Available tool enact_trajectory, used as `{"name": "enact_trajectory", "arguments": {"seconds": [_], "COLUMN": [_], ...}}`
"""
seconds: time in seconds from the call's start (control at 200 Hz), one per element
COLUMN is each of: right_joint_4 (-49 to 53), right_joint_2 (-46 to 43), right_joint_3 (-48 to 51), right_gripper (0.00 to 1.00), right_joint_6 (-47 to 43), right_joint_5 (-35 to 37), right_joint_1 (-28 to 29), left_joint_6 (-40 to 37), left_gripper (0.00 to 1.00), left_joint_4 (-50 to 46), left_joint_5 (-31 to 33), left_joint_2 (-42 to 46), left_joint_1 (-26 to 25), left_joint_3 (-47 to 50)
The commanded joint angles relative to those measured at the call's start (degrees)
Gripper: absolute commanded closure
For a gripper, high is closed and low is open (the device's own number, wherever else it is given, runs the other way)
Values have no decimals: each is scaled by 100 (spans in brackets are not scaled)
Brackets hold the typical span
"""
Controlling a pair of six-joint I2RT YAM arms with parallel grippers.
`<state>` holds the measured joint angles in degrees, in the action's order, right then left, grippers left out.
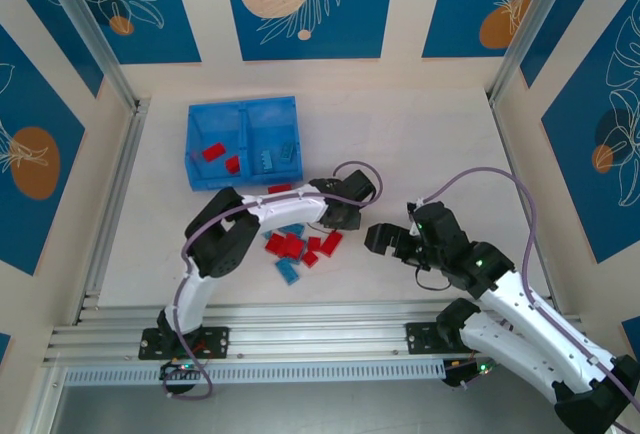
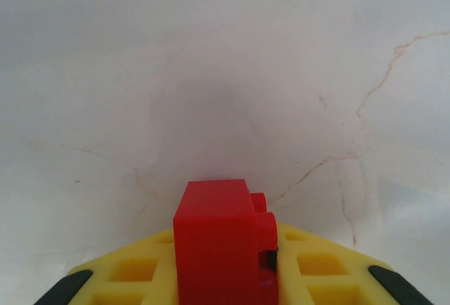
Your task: Sort the legos into containers by color
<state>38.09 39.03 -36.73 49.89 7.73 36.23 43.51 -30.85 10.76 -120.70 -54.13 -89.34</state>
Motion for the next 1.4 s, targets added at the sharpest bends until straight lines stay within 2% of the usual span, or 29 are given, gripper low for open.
{"name": "enact_trajectory", "arguments": {"seconds": [0.0,0.16,0.265,0.365,0.57,0.695,0.805,1.035,1.125,1.17,1.26,1.395], "right_joint_4": [-436,-738,-796,-823,-759,-741,-672,-497,-542,-575,-678,-901], "right_joint_2": [66,148,240,337,439,439,433,430,437,461,562,903], "right_joint_3": [-108,-163,-156,-167,-189,-155,-176,-294,-293,-286,-307,-415], "right_gripper": [1,1,1,1,1,1,1,1,1,1,1,1], "right_joint_6": [-102,-112,-96,-77,-53,9,32,87,142,160,170,99], "right_joint_5": [-374,-295,-237,-245,-176,-151,-143,-38,-8,9,27,31], "right_joint_1": [106,257,297,332,424,468,523,646,691,709,727,745], "left_joint_6": [-328,-871,-1340,-1668,-1700,-1498,-1280,-1076,-1066,-1071,-1045,-888], "left_gripper": [74,73,73,72,70,69,68,66,60,55,52,53], "left_joint_4": [-142,-390,-510,-574,-551,-631,-652,-835,-851,-857,-802,-488], "left_joint_5": [447,958,1349,1051,692,435,102,-85,-174,-204,-236,-433], "left_joint_2": [858,1902,2498,2800,2698,2175,1624,659,512,495,632,1400], "left_joint_1": [135,641,1200,1985,3368,3953,4254,4630,4715,4732,4740,4728], "left_joint_3": [88,263,387,459,479,214,-108,-703,-754,-743,-608,-79]}}
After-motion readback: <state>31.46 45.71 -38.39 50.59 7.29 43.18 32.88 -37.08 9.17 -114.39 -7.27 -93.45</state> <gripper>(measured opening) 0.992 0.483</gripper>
